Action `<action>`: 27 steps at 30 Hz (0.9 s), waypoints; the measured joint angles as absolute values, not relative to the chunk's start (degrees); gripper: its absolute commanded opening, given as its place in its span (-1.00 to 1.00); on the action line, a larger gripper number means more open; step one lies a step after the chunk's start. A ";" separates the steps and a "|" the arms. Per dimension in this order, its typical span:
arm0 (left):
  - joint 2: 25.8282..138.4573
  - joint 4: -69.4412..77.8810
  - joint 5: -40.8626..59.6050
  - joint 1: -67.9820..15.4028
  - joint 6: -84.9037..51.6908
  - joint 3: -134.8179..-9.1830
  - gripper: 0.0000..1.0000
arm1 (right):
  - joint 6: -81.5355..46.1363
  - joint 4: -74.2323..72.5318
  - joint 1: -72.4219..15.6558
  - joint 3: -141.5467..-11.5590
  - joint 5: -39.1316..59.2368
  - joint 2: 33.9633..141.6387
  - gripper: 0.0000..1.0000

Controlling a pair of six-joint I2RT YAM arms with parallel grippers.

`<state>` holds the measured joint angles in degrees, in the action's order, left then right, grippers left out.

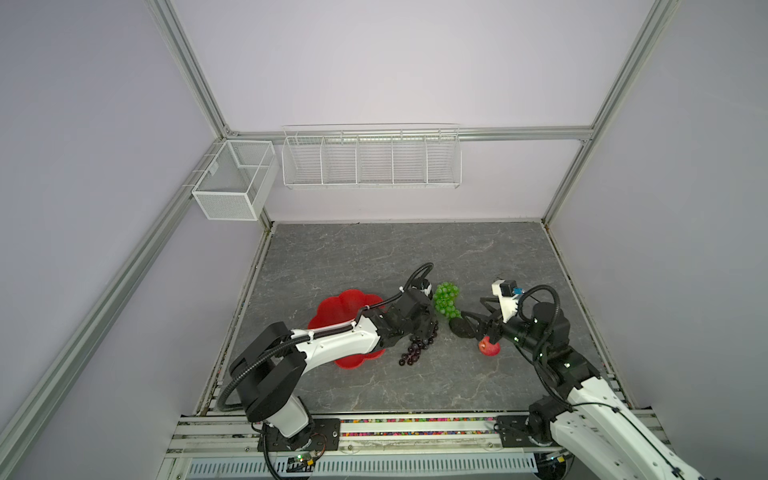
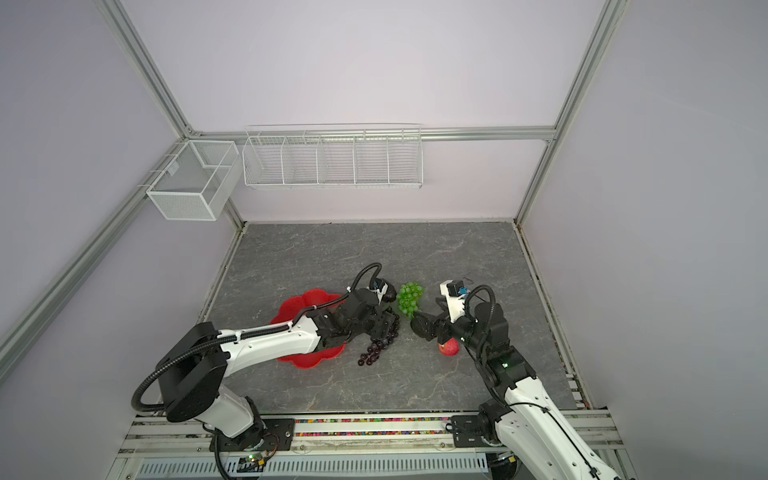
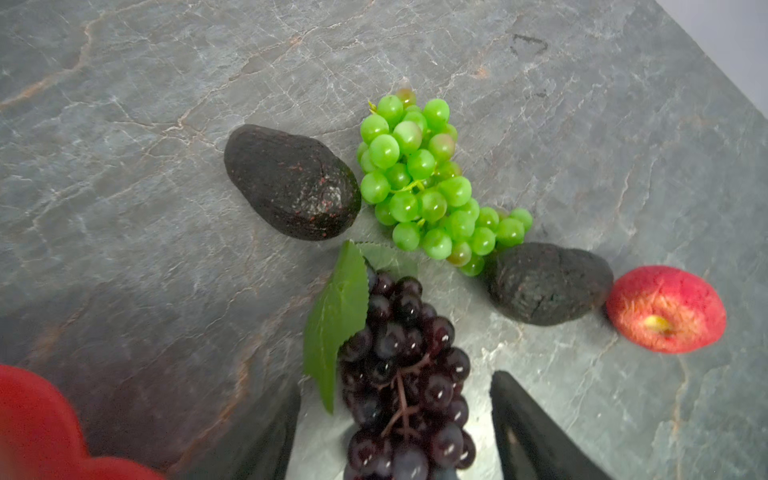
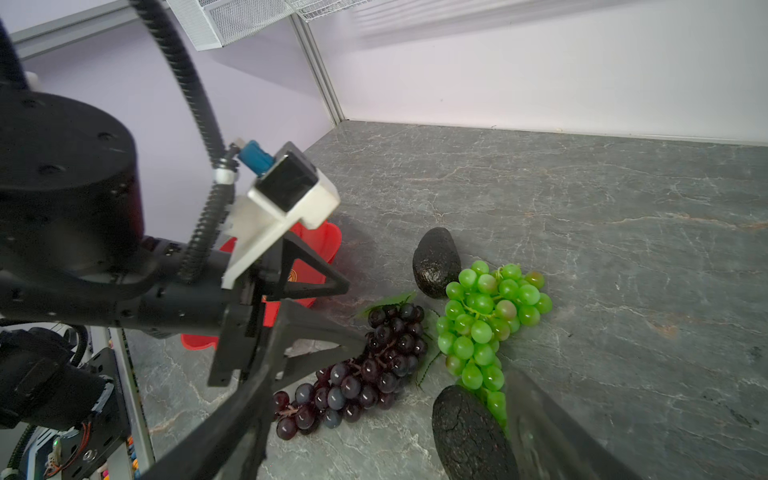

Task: Place and organize the fake fruits in the fruit bowl
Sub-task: 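Reach the left gripper over the purple grapes while the right gripper hovers near the apple, then lower the left gripper and close it on the purple grapes' stem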

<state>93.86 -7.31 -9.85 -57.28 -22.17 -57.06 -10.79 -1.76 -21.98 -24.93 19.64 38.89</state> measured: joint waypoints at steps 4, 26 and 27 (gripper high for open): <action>98.17 -9.85 -10.72 -58.30 -26.37 -61.73 0.41 | -11.00 -2.37 -22.20 -24.93 20.08 39.05 0.76; 111.20 -27.59 -15.64 -61.56 -35.92 -73.91 0.64 | -10.94 -2.37 -22.52 -24.93 20.38 36.51 0.76; 112.31 -28.03 -15.64 -61.56 -35.77 -74.87 0.63 | -10.94 -2.35 -22.61 -24.93 20.40 36.58 0.76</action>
<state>112.31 -28.03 -15.64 -61.56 -35.77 -74.87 -10.94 -2.35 -22.61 -24.93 20.40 36.58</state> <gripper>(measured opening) 0.818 0.880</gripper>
